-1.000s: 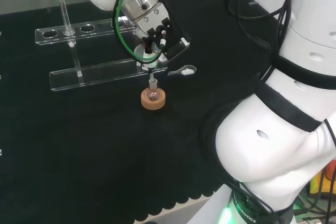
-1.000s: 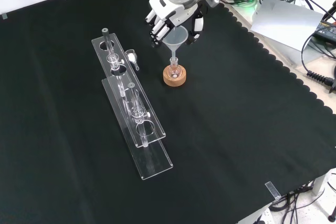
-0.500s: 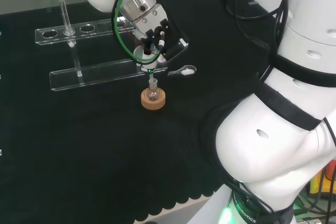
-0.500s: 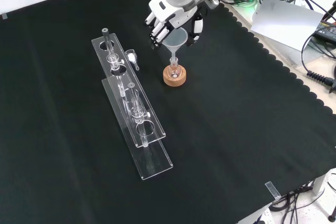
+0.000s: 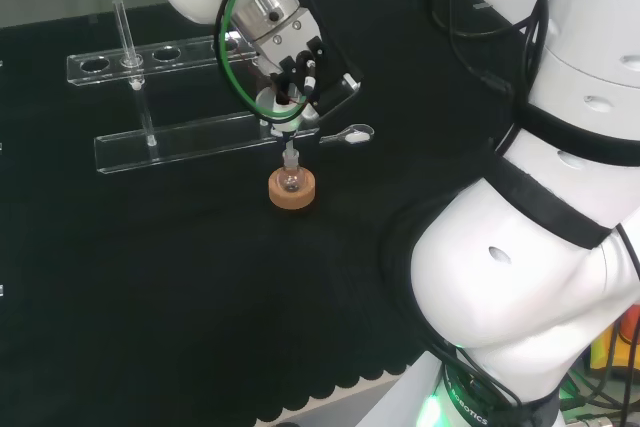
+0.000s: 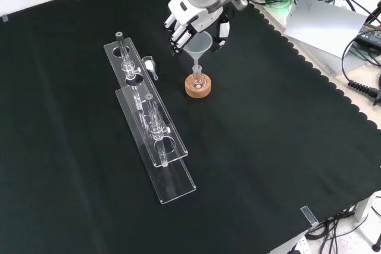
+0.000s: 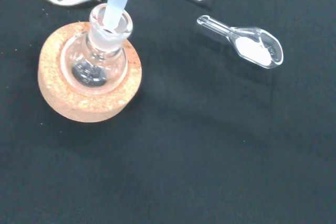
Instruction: Place the funnel on the round-bottom flask.
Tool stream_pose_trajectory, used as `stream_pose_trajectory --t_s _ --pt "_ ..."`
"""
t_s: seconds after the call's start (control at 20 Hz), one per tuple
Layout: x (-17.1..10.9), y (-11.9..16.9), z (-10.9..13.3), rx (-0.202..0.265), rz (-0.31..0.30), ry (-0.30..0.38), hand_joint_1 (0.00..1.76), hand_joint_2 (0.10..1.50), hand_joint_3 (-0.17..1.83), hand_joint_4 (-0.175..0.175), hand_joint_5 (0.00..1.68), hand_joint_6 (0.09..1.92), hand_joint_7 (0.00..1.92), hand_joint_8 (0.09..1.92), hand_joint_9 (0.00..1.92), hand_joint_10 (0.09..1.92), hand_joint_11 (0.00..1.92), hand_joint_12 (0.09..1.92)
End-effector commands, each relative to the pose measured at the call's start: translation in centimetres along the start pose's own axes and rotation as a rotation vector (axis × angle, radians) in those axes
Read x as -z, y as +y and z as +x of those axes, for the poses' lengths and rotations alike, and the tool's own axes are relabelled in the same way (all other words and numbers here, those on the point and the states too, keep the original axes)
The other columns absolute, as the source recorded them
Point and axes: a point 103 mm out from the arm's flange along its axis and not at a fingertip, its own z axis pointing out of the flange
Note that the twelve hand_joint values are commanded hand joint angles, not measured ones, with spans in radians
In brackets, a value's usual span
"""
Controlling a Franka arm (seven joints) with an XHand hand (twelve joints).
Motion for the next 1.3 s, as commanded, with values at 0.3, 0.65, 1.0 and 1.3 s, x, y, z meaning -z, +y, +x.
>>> stream_pose_trajectory --t_s 0.3,0.65,1.0,1.3 --pt "-0.6 0.1 -0.4 0.0 0.001 0.013 0.9 0.67 0.84 -0.014 0.52 0.71 0.5 0.67 0.93 0.52 0.47 1.32" --pt "-0.6 0.2 -0.3 0.002 0.004 0.015 0.9 0.67 0.84 -0.014 0.52 0.71 0.5 0.67 0.93 0.52 0.47 1.32" --pt "-0.9 0.6 0.2 0.01 0.013 0.012 0.9 0.67 0.84 -0.015 0.52 0.71 0.5 0.67 0.92 0.52 0.47 1.32" --pt "-1.1 0.7 0.4 0.007 0.02 0.005 0.9 0.67 0.84 -0.014 0.52 0.71 0.5 0.67 0.92 0.52 0.47 1.32"
